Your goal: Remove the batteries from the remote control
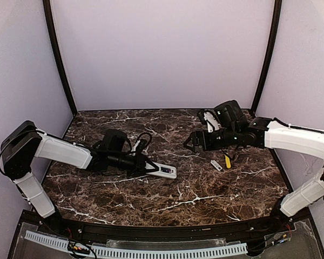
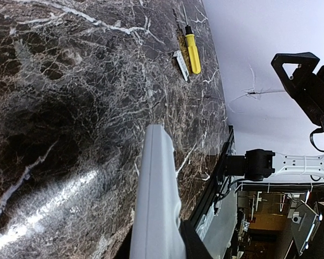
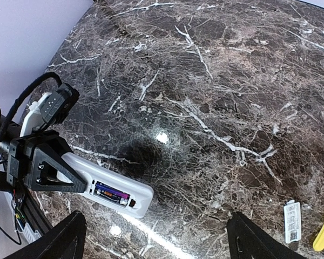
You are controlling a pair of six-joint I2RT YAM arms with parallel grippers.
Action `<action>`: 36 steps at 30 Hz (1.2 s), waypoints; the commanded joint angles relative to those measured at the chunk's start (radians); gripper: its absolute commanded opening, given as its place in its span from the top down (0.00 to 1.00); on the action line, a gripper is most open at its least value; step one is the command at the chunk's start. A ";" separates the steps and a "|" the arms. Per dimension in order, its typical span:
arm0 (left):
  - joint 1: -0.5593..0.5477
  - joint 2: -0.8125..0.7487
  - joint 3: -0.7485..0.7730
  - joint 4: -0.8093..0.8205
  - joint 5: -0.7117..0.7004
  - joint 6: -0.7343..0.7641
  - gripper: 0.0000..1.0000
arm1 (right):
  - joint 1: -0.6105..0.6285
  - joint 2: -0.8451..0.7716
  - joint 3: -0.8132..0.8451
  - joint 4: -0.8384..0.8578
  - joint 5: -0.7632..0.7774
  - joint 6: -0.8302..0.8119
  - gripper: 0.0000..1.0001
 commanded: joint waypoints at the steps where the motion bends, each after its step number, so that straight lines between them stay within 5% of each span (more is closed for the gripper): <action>1: -0.006 0.021 -0.008 0.018 0.011 0.007 0.99 | -0.004 -0.010 -0.022 -0.029 0.051 -0.034 0.09; 18: -0.006 0.085 0.076 -0.191 -0.015 0.112 0.86 | -0.030 -0.001 -0.034 -0.046 0.069 -0.076 0.07; 28: -0.005 0.070 0.147 -0.426 -0.161 0.212 0.62 | -0.050 -0.030 -0.053 -0.075 0.106 -0.096 0.06; 36: -0.005 0.060 0.174 -0.516 -0.249 0.279 0.55 | -0.056 -0.047 -0.078 -0.081 0.111 -0.098 0.06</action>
